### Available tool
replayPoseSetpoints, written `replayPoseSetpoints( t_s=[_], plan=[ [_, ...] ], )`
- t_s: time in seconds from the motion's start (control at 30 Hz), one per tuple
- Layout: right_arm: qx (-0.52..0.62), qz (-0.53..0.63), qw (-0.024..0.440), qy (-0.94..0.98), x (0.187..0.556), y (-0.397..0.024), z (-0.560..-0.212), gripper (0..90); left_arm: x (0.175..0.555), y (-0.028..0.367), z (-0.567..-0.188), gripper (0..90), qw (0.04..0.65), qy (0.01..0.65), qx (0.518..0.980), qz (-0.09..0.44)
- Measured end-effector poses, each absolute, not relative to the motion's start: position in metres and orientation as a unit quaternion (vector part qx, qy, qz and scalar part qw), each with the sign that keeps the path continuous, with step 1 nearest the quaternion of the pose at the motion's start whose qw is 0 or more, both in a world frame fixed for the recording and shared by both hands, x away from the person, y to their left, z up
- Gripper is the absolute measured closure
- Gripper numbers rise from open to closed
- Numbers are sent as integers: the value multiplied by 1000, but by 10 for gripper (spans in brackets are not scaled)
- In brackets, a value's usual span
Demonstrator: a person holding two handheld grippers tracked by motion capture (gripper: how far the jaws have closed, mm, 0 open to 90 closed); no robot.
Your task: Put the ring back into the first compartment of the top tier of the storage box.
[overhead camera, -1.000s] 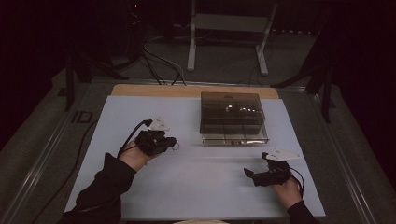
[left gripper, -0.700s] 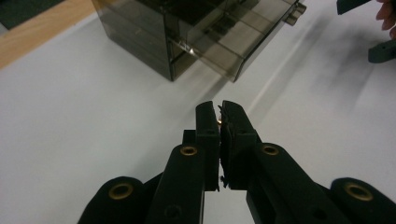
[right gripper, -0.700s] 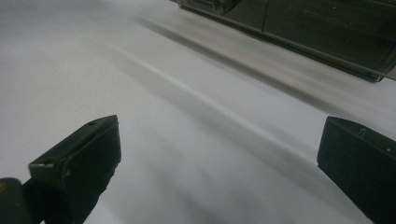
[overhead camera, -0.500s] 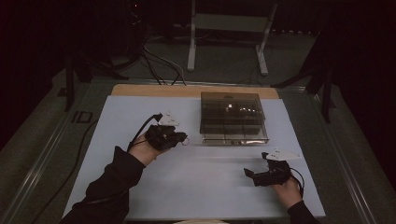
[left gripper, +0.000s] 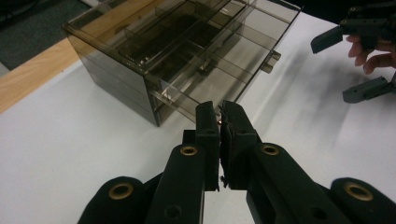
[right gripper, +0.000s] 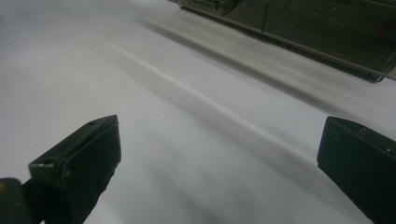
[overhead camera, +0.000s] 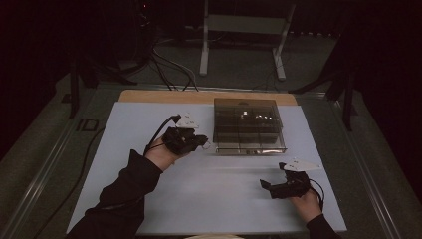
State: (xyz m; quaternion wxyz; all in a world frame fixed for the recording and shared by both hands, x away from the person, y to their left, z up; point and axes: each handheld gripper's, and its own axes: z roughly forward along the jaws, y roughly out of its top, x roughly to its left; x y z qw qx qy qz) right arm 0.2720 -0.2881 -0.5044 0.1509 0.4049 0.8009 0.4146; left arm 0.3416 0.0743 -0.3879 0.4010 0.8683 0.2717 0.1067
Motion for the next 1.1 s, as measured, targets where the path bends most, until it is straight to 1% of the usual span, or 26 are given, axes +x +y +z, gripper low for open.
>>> replayPoseSetpoints(
  t_s=[0.27,0.53,1.1],
  plan=[
    [405,414,150,802,272,-288,-505,0,346,65,-384,887,417,263,864,105],
    [403,415,151,801,272,-289,-504,0,350,56,-383,887,421,254,865,104],
    [404,419,149,800,271,-290,-504,0,366,29,-391,885,436,250,858,104]
  ],
)
